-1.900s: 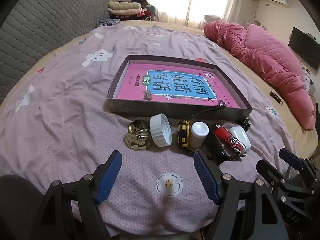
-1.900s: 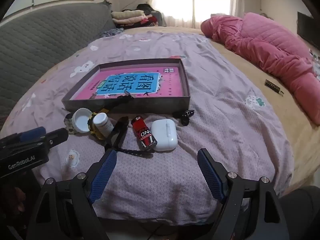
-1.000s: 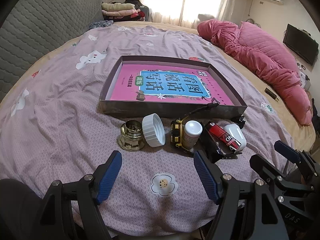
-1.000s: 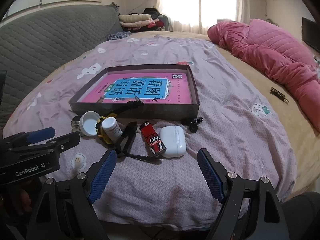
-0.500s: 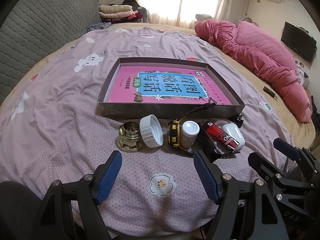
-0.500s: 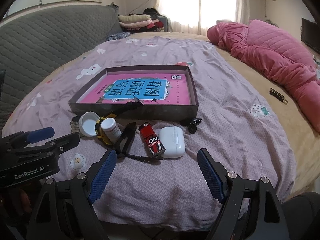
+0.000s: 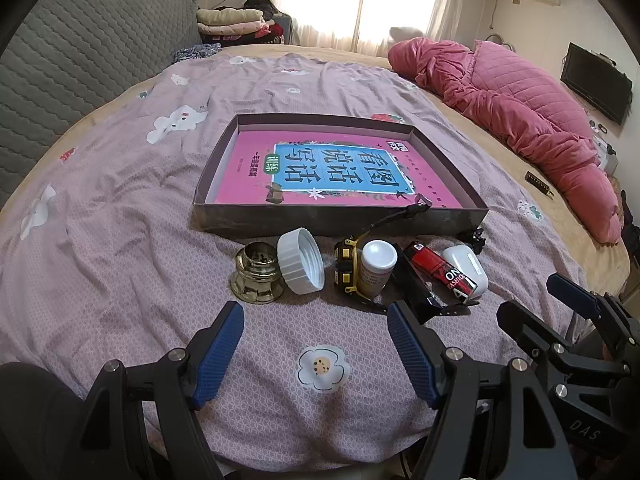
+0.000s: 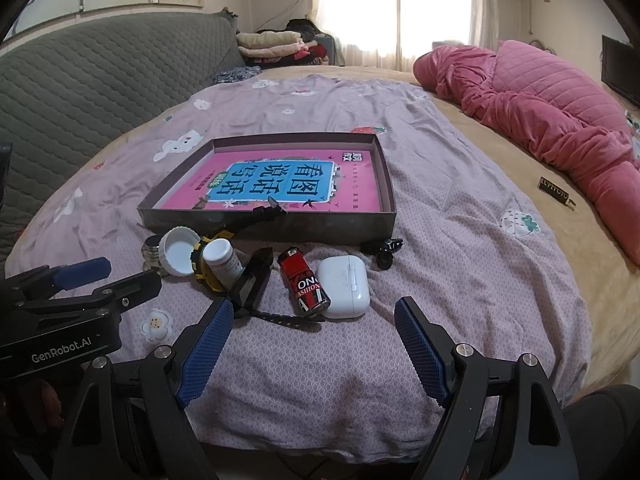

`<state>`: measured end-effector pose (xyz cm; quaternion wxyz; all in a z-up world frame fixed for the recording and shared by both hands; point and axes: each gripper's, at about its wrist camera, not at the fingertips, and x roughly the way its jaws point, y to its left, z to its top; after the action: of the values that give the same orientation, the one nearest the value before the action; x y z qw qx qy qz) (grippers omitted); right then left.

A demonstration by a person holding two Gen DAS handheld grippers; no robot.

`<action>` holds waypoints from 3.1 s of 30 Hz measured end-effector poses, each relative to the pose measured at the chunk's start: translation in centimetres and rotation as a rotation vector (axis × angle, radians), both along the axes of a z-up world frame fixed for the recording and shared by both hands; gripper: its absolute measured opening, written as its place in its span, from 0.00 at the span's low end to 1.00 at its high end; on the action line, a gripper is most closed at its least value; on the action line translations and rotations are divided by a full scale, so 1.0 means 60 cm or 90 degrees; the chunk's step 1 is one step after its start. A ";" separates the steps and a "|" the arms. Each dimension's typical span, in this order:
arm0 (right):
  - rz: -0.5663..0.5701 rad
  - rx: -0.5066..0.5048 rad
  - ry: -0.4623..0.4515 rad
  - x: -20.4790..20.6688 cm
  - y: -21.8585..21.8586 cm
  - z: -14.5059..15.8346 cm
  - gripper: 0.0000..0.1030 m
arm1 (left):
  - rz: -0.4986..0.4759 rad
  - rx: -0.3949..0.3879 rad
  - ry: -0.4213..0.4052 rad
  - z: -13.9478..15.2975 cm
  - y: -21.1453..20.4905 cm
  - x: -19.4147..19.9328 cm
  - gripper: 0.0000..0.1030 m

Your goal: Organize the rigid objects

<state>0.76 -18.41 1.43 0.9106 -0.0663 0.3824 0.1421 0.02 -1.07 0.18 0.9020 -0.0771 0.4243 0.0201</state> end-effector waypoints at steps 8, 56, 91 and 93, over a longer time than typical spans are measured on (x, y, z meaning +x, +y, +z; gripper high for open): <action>0.000 -0.001 -0.001 0.000 0.000 0.001 0.81 | 0.001 0.000 0.001 0.000 -0.001 -0.001 0.71; -0.059 0.032 0.053 0.075 -0.050 -0.022 0.81 | 0.062 0.020 0.093 -0.075 0.091 0.075 0.66; -0.035 -0.037 0.118 0.221 -0.049 -0.101 0.21 | 0.024 -0.004 0.059 -0.093 0.097 0.130 0.45; -0.032 -0.030 0.120 0.220 -0.050 -0.101 0.19 | 0.014 -0.017 0.063 -0.097 0.097 0.134 0.40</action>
<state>13.99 -21.40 -4.61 0.8720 -0.0645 0.4712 0.1156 8.03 4.73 -5.63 0.8784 -0.0930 0.4679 0.0282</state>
